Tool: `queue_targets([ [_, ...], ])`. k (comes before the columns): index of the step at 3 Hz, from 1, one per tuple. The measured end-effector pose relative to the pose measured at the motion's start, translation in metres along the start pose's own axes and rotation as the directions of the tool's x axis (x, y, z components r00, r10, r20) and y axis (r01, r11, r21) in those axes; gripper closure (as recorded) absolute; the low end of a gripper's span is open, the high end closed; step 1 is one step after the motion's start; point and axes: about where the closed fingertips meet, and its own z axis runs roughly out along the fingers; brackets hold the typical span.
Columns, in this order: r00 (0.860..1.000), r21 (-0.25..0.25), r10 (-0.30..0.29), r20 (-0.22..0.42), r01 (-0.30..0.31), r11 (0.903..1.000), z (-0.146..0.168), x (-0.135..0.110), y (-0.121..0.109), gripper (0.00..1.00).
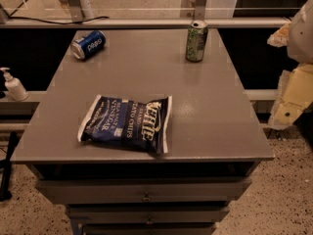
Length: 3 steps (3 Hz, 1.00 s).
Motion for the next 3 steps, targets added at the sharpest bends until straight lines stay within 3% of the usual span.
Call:
queue_targets([
  [2, 1.0, 0.022, -0.005, 0.013, 0.005, 0.9998, -0.003, -0.002, -0.004, 0.0],
  [3, 0.997, 0.052, 0.016, 0.073, -0.02, 0.9985, 0.014, -0.01, -0.024, 0.0],
])
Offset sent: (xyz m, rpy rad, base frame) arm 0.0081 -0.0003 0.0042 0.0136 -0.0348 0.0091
